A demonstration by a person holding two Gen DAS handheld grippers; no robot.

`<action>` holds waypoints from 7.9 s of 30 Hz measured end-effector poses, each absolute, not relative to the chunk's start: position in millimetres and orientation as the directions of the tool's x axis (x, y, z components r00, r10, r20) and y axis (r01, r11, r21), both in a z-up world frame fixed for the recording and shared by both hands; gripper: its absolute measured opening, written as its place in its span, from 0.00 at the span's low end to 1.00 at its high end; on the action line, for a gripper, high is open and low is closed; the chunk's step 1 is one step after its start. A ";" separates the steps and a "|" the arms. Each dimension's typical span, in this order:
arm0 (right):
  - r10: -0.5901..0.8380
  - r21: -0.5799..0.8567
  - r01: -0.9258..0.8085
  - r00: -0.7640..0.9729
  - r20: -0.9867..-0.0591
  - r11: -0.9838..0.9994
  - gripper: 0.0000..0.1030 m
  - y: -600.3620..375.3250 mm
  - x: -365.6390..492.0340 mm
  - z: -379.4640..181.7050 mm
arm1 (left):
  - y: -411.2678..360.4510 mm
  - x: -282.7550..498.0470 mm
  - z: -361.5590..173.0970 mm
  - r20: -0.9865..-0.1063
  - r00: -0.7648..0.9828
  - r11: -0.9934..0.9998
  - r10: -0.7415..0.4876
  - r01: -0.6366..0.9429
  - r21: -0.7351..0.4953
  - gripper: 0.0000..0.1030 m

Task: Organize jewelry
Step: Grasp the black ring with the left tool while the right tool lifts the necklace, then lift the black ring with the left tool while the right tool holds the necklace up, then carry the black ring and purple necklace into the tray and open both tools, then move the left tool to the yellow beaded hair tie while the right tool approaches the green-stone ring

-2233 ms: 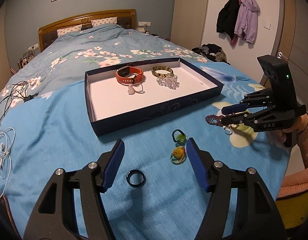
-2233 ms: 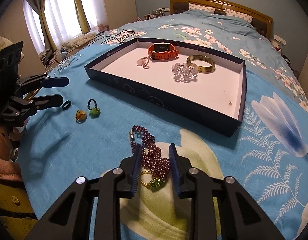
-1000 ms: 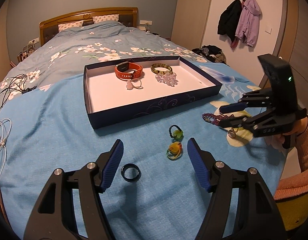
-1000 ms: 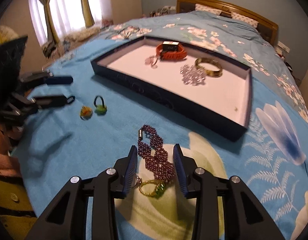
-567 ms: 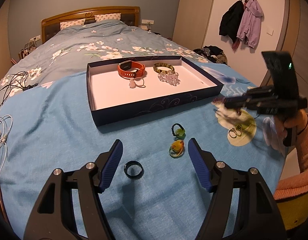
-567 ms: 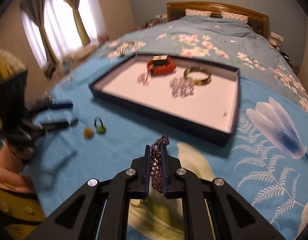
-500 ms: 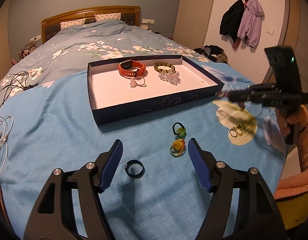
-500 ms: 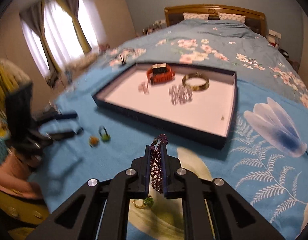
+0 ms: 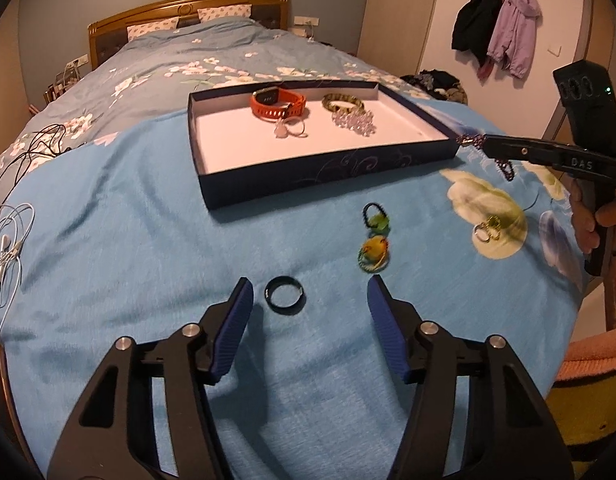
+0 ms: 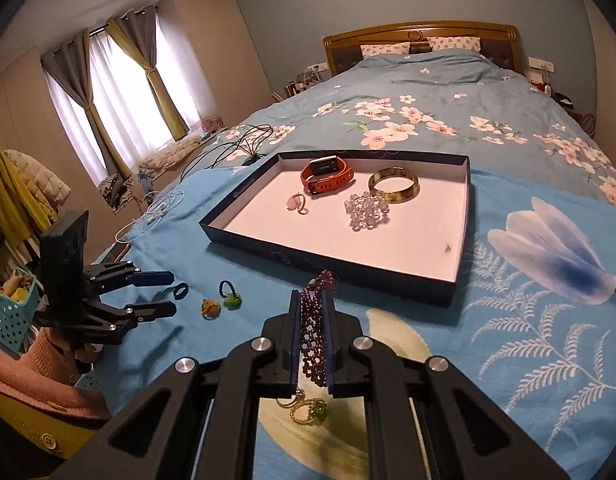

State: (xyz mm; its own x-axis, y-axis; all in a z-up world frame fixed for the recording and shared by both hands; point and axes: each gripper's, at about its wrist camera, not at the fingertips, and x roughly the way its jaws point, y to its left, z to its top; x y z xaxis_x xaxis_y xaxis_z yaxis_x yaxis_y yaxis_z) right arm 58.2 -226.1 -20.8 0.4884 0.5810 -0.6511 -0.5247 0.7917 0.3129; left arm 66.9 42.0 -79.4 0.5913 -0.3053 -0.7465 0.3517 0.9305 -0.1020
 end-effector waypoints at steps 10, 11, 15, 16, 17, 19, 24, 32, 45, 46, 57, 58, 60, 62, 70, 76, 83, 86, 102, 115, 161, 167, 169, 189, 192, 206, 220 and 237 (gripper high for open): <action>0.595 0.319 -0.537 0.485 -0.641 0.781 0.08 -217.8 55.0 -22.4 | 45.9 75.7 -85.8 -0.769 0.582 0.947 -0.262 0.309 -0.089 0.32; 0.598 0.323 -0.537 0.484 -0.639 0.780 0.08 -217.5 55.1 -22.9 | 46.1 75.5 -85.8 -0.769 0.584 0.948 -0.259 0.308 -0.086 0.30; 0.610 0.334 -0.540 0.483 -0.629 0.772 0.08 -216.4 53.6 -23.3 | 47.3 75.5 -86.1 -0.770 0.587 0.951 -0.249 0.299 -0.080 0.22; 0.612 0.336 -0.540 0.484 -0.626 0.772 0.08 -216.2 52.9 -23.0 | 46.9 75.7 -86.0 -0.770 0.589 0.952 -0.246 0.297 -0.077 0.22; 0.615 0.339 -0.541 0.485 -0.622 0.770 0.08 -215.9 52.6 -22.2 | 46.3 75.4 -86.1 -0.770 0.590 0.952 -0.243 0.297 -0.073 0.22; 0.617 0.339 -0.542 0.489 -0.617 0.769 0.08 -215.4 52.2 -20.8 | 44.5 74.9 -85.7 -0.770 0.593 0.953 -0.236 0.298 -0.063 0.22; 0.624 0.348 -0.539 0.500 -0.600 0.767 0.08 -216.2 50.6 -18.8 | 42.9 73.9 -83.9 -0.765 0.597 0.952 -0.243 0.297 -0.071 0.22; 0.628 0.349 -0.541 0.511 -0.586 0.765 0.08 -217.1 50.6 -13.8 | 41.4 70.7 -74.0 -0.738 0.619 0.947 -0.269 0.309 -0.086 0.22; 0.548 0.249 -0.545 0.498 -0.673 0.801 0.21 -201.1 55.8 -24.6 | 31.6 69.5 -57.7 -0.700 0.642 0.932 -0.313 0.349 -0.098 0.22; 0.536 0.238 -0.551 0.477 -0.696 0.800 0.32 -196.9 55.8 -30.7 | 31.8 69.6 -57.9 -0.700 0.641 0.932 -0.315 0.348 -0.101 0.22; 0.398 0.096 -0.555 0.455 -0.796 0.826 0.12 -179.8 54.0 -64.9 | 34.9 71.2 -59.7 -0.702 0.637 0.932 -0.319 0.344 -0.112 0.22; 0.404 0.104 -0.555 0.452 -0.795 0.825 0.11 -181.4 54.5 -64.6 | 34.6 71.5 -60.0 -0.703 0.636 0.933 -0.319 0.343 -0.112 0.22; 0.411 0.110 -0.556 0.453 -0.791 0.824 0.09 -183.8 53.8 -63.8 | 33.9 72.1 -59.7 -0.702 0.635 0.932 -0.323 0.344 -0.117 0.22; 0.431 0.130 -0.554 0.457 -0.778 0.822 0.07 -186.7 53.1 -59.8 | 33.9 71.9 -59.8 -0.699 0.637 0.931 -0.325 0.344 -0.120 0.22; 0.502 0.191 -0.552 0.493 -0.710 0.812 0.06 -195.4 48.2 -34.6 | 32.0 73.6 -55.8 -0.686 0.646 0.928 -0.334 0.351 -0.121 0.22; 0.537 0.221 -0.550 0.518 -0.666 0.805 0.06 -199.7 48.1 -18.4 | 28.8 75.0 -52.7 -0.679 0.650 0.925 -0.341 0.362 -0.118 0.22; 0.551 0.224 -0.551 0.548 -0.629 0.804 0.06 -200.6 49.1 -4.1 | 25.9 75.8 -47.8 -0.667 0.659 0.921 -0.348 0.373 -0.112 0.22; 0.554 0.222 -0.551 0.561 -0.615 0.804 0.06 -201.7 49.8 1.7 | 24.5 77.4 -44.4 -0.660 0.665 0.920 -0.350 0.377 -0.108 0.22; 0.553 0.188 -0.555 0.616 -0.562 0.810 0.06 -202.7 71.9 25.6 | 22.2 100.0 -19.0 -0.608 0.711 0.919 -0.353 0.386 -0.082 0.22; 0.547 0.177 -0.556 0.621 -0.562 0.812 0.06 -191.1 104.3 26.4 | 17.4 131.4 -13.5 -0.605 0.723 0.926 -0.332 0.374 -0.061 0.22; 0.528 0.213 -0.537 0.543 -0.653 0.816 0.06 -173.8 166.3 -18.8 | -10.3 218.9 -63.9 -0.714 0.650 0.945 -0.262 0.322 -0.053 0.22; 0.513 0.215 -0.523 0.534 -0.672 0.825 0.06 -174.4 172.7 -28.0 | -12.7 225.8 -71.2 -0.728 0.634 0.945 -0.260 0.320 -0.059 0.22; 0.506 0.214 -0.517 0.531 -0.680 0.829 0.06 -174.1 174.5 -31.6 | -14.2 226.3 -72.4 -0.731 0.632 0.946 -0.259 0.320 -0.058 0.22; 0.474 0.208 -0.481 0.536 -0.698 0.852 0.15 -179.6 175.5 -36.5 | -7.4 222.3 -65.0 -0.710 0.646 0.946 -0.282 0.309 -0.094 0.35; 0.479 0.214 -0.478 0.544 -0.689 0.852 0.20 -183.8 171.1 -31.4 | -3.9 214.3 -55.5 -0.689 0.666 0.946 -0.285 0.310 -0.092 0.38; 0.517 0.221 -0.508 0.571 -0.637 0.833 0.37 -211.5 107.7 -3.9 | 22.8 146.3 -21.2 -0.618 0.717 0.935 -0.323 0.342 -0.092 0.49; 0.483 0.216 -0.515 0.467 -0.741 0.829 0.40 -227.7 31.7 -43.5 | 22.4 96.0 -47.0 -0.658 0.676 0.926 -0.332 0.366 -0.091 0.56; 0.478 0.244 -0.480 0.461 -0.748 0.843 0.39 -229.2 8.1 -61.6 | 7.0 72.7 -70.8 -0.710 0.611 0.907 -0.350 0.411 -0.093 0.58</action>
